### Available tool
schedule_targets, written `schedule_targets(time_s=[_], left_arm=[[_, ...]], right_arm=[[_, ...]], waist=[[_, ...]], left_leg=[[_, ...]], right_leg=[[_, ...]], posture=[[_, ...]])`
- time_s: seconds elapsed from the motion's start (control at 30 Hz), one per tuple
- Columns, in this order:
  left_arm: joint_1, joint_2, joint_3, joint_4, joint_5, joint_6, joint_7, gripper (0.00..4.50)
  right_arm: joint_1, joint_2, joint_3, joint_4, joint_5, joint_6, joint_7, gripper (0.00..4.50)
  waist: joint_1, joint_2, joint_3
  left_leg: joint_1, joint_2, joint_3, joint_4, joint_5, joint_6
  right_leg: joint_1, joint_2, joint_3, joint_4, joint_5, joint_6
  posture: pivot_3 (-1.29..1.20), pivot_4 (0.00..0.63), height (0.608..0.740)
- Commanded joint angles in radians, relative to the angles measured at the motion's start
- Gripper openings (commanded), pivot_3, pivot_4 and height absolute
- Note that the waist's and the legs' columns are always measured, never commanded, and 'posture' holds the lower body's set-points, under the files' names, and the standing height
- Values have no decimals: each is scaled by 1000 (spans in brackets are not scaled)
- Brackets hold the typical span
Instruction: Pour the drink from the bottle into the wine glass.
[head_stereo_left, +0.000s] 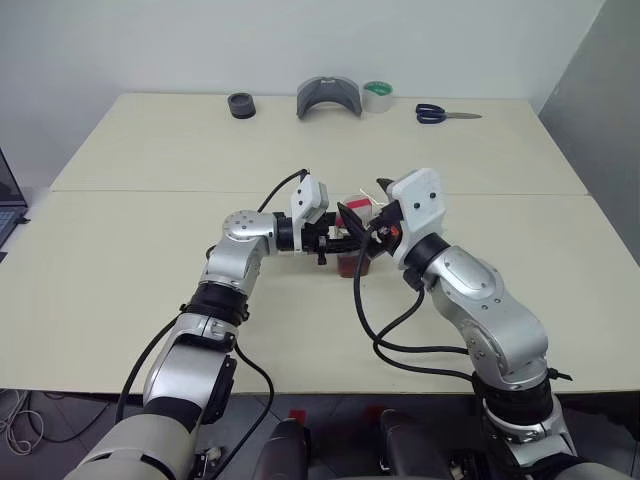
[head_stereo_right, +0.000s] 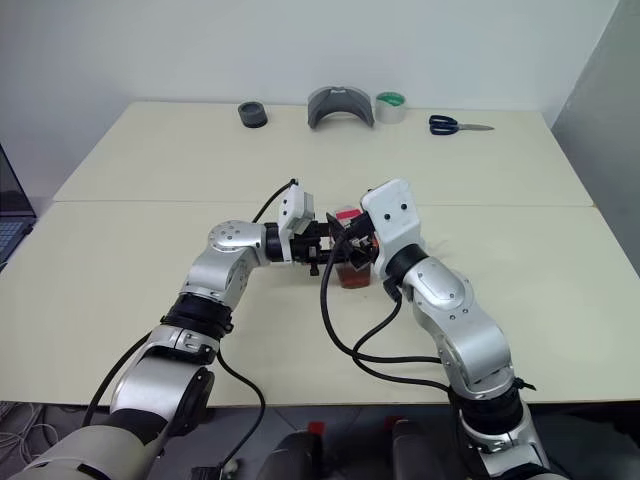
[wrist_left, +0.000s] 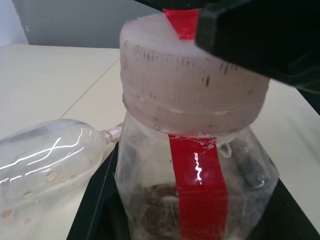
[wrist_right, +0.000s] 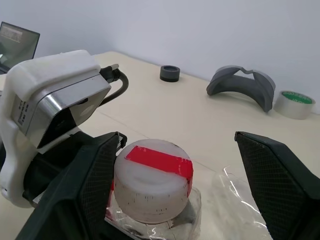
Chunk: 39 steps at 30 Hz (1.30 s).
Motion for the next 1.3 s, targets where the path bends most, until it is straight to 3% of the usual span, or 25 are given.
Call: schedule_targets(time_s=[0.03, 0.23, 0.33, 0.47, 0.5, 0.63, 0.7, 0.87, 0.97, 1.07, 1.17, 1.3], left_arm=[[-24, -2, 15, -37, -5, -20, 1, 1806], [-26, 1, 15, -36, -2, -21, 3, 1806], [-27, 2, 15, -37, -2, -20, 2, 1806], [-27, 3, 14, -37, 1, -23, 0, 1806], [-27, 4, 14, -36, 1, -24, -1, 1804], [-24, 6, 13, -39, 3, -26, -4, 1803], [-25, 7, 12, -39, 3, -24, -8, 1803], [-34, 18, 2, -31, 10, -33, -41, 1799], [-44, 23, 3, -16, 15, -44, -55, 1799], [-48, 22, 7, -12, 20, -51, -56, 1797], [-45, 20, 11, -18, 19, -50, -49, 1796], [-35, 21, 12, -33, 16, -43, -47, 1786]], right_arm=[[-13, 3, 13, -16, -4, 6, 12, 3934], [-18, 9, 26, -13, -11, 17, 24, 3934], [-24, 18, 21, -2, -22, 12, 18, 3285], [-28, 22, 17, 6, -32, 8, 14, 1894], [-29, 22, 17, 8, -34, 7, 14, 1868], [-35, 32, 2, 15, -16, 9, 24, 1869], [-54, 1, -2, 38, 15, -16, 97, 1869], [-137, -233, -12, 267, 132, -263, 573, 1869], [-245, -302, -14, 432, 177, -289, 753, 1869], [-302, -304, -35, 506, 204, -275, 798, 1869], [-303, -275, -85, 509, 225, -246, 743, 1869], [-274, -283, -109, 447, 240, -209, 718, 3282]], waist=[[-1, 0, 0], [-2, 0, 0], [-2, 0, 0], [-3, 0, 0], [-4, 0, 0], [-4, 0, 0], [-5, 0, 0], [-4, 0, 0], [-7, 0, 0], [-10, 0, 0], [-10, 0, 0], [-7, 0, 0]], left_leg=[[0, 0, 0, 0, 0, 0], [1, 0, 0, 1, 0, 0], [1, 0, 0, 1, 0, 0], [1, 0, 0, 1, 0, 0], [1, 0, 0, 1, 0, 0], [1, 0, 0, 1, 0, 0], [1, 0, 0, 1, 0, 0], [1, -1, 0, 2, 0, 1], [1, 0, 1, 1, 0, 1], [2, 0, 1, 1, 0, 1], [2, 0, 0, 1, 0, 1], [1, -1, 1, 2, 0, 1]], right_leg=[[0, 0, 0, 0, 0, 0], [0, 0, 0, 2, 0, 0], [0, 0, 0, 3, 0, 0], [0, 0, 0, 3, 0, 0], [0, 0, 0, 3, 0, 0], [0, 0, 0, 4, 0, 0], [0, 0, 0, 4, 0, 0], [0, 0, 0, 3, 0, 0], [1, 0, 0, 3, 0, 0], [1, 1, 0, 4, 0, 0], [0, 1, 0, 5, 0, 0], [0, -1, 1, 5, 0, 0]], posture=[[0, 150, 740], [0, 150, 740], [0, 150, 740], [0, 150, 740], [0, 150, 740], [0, 150, 740], [0, 150, 740], [0, 150, 740], [0, 150, 740], [0, 150, 740], [0, 150, 740], [0, 150, 740]])
